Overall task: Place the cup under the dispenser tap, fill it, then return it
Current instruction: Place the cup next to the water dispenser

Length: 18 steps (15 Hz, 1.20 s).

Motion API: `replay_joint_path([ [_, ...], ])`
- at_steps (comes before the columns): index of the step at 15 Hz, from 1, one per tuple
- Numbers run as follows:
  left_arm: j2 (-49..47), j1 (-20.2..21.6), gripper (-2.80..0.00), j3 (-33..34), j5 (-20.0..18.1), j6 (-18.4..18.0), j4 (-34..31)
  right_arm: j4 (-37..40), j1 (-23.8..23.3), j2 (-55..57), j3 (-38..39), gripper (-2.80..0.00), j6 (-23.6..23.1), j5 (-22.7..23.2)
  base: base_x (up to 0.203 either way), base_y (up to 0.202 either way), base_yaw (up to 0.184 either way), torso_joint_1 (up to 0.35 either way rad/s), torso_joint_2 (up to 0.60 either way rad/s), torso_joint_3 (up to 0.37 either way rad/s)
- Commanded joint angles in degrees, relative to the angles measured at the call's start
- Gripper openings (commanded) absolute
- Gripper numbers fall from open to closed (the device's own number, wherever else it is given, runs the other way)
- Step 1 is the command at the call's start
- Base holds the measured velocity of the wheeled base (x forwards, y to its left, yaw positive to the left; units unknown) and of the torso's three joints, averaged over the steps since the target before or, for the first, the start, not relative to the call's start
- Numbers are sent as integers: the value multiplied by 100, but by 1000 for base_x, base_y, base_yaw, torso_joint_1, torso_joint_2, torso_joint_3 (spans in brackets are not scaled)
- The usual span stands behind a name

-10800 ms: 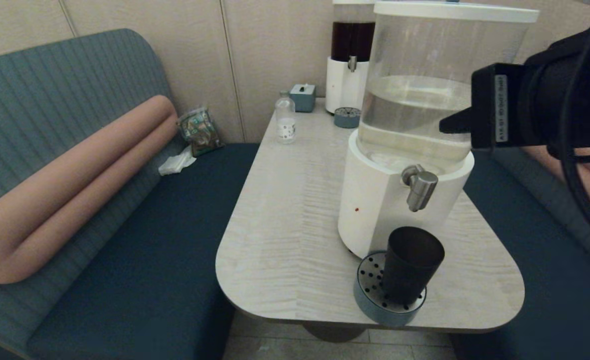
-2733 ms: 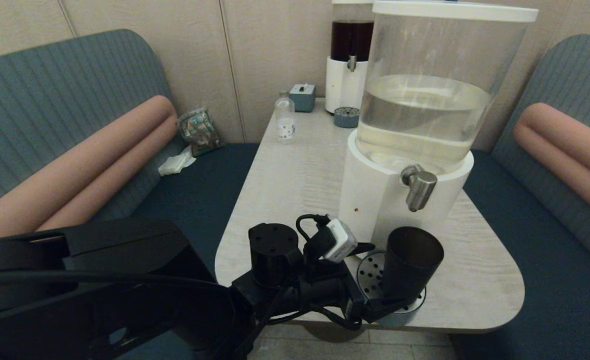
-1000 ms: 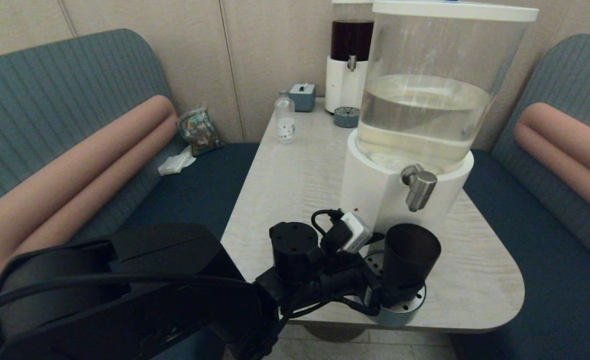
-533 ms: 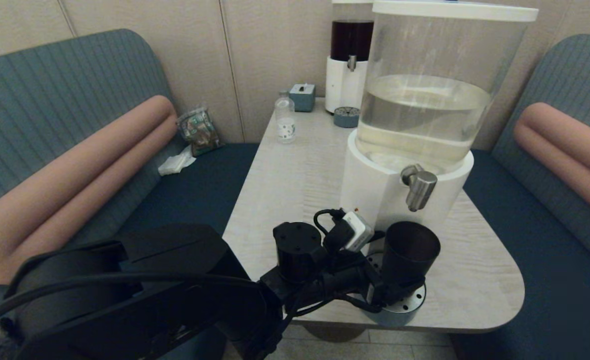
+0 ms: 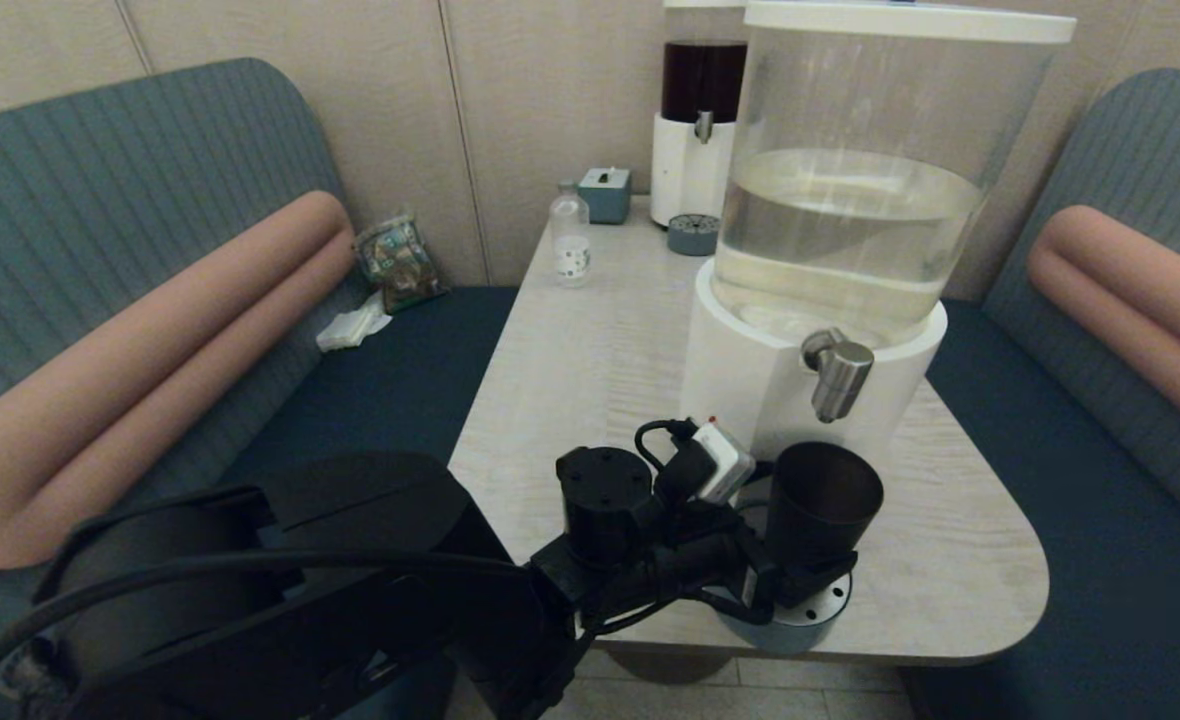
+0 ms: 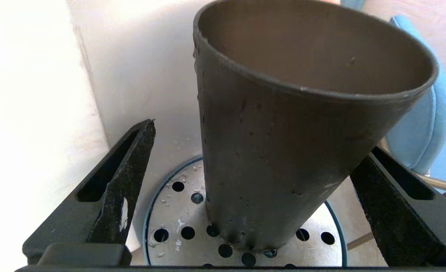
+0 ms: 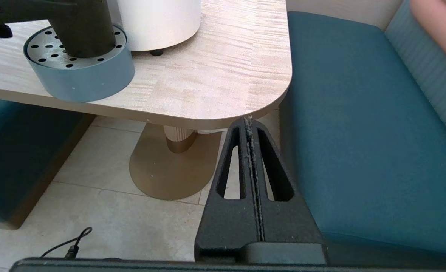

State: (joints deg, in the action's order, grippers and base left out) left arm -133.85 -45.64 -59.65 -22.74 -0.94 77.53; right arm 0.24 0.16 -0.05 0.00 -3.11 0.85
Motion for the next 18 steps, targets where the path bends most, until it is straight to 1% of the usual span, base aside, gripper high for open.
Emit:
replay_joint_path([
  [1, -44, 3, 0, -4, 4, 15, 52, 2, 2, -4, 0, -280, -6, 3, 0, 0, 0, 0, 0, 0],
  [5, -44, 3, 0, -12, 6, 24, 60, 2, 2, -4, 9, -280, -1, 3, 0, 0, 0, 0, 0, 0],
  [12, -53, -6, 0, -53, 124, 24, 95, 2, 2, -4, 9, -280, 3, 3, 0, 0, 0, 0, 0, 0],
  [18, -64, -43, 0, -12, 129, 24, 95, 2, 2, -4, 0, -280, -2, 3, 0, 0, 0, 0, 0, 0],
])
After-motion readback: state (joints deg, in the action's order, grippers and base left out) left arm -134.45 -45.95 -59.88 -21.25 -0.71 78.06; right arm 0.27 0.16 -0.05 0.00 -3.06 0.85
